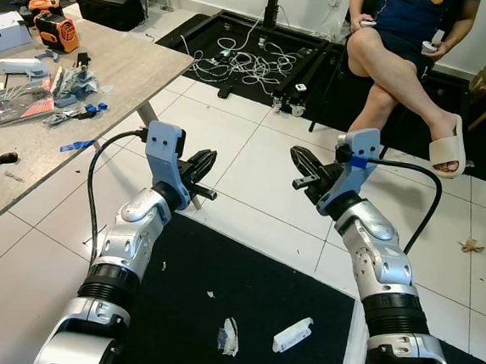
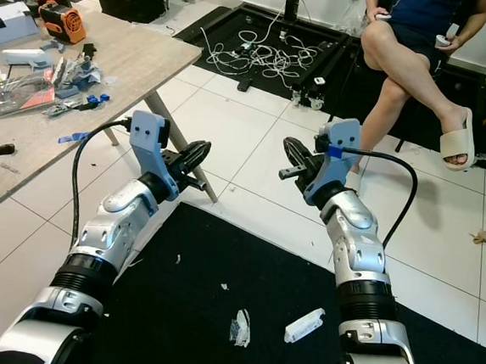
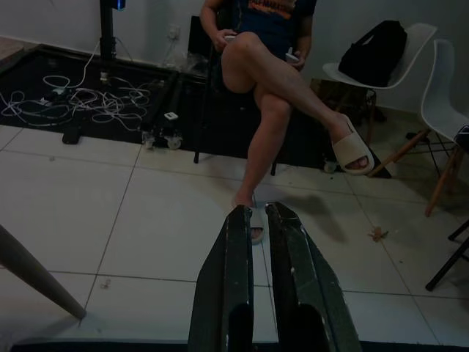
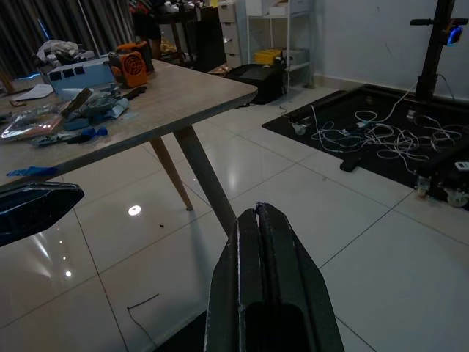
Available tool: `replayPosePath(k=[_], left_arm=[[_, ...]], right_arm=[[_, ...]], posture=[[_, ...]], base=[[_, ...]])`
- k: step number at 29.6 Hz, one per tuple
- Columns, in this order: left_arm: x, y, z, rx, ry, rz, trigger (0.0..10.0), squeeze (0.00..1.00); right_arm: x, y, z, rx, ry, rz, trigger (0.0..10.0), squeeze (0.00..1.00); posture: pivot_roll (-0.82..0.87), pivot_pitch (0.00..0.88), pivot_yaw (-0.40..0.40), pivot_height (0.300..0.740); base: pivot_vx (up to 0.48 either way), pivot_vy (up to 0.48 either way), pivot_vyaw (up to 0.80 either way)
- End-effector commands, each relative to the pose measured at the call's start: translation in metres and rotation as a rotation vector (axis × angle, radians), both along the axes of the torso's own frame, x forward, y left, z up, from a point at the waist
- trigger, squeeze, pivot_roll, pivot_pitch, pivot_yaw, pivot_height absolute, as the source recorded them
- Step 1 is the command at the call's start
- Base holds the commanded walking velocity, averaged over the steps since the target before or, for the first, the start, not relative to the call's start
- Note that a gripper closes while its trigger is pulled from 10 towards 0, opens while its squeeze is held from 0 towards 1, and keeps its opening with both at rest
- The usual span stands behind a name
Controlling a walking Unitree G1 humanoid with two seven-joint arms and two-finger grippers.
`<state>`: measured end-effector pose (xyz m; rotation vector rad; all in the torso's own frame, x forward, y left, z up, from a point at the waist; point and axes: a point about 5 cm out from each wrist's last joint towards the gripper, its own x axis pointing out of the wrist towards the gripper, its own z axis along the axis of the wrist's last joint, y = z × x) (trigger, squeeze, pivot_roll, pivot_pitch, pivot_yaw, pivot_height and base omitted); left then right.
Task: Picking trash to rubbish bin
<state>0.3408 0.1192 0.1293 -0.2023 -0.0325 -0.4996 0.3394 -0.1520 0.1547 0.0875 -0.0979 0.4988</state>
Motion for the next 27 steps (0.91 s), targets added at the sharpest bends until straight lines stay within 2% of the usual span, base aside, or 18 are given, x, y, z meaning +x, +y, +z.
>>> replayPosePath(k=[1, 27], left_arm=[[-0.0009, 0.0008, -0.0016, 0.005, 0.006, 0.004, 10.0, 0.0], [-0.0004, 0.001, -0.0019, -0.004, 0.012, 0.002, 10.0, 0.0]], right_arm=[[-0.0007, 0.0, 0.0008, -0.002, -0.01, 0.004, 10.0, 0.0], [-0.0005, 0.0003, 0.0011, -0.003, -0.011, 0.004, 10.0, 0.0]], posture=[[-0.08, 0.0, 0.021, 0.74], [-0.08, 0.0, 0.021, 0.74]], base=[[0.0, 0.0, 0.79], [0.0, 0.0, 0.79]])
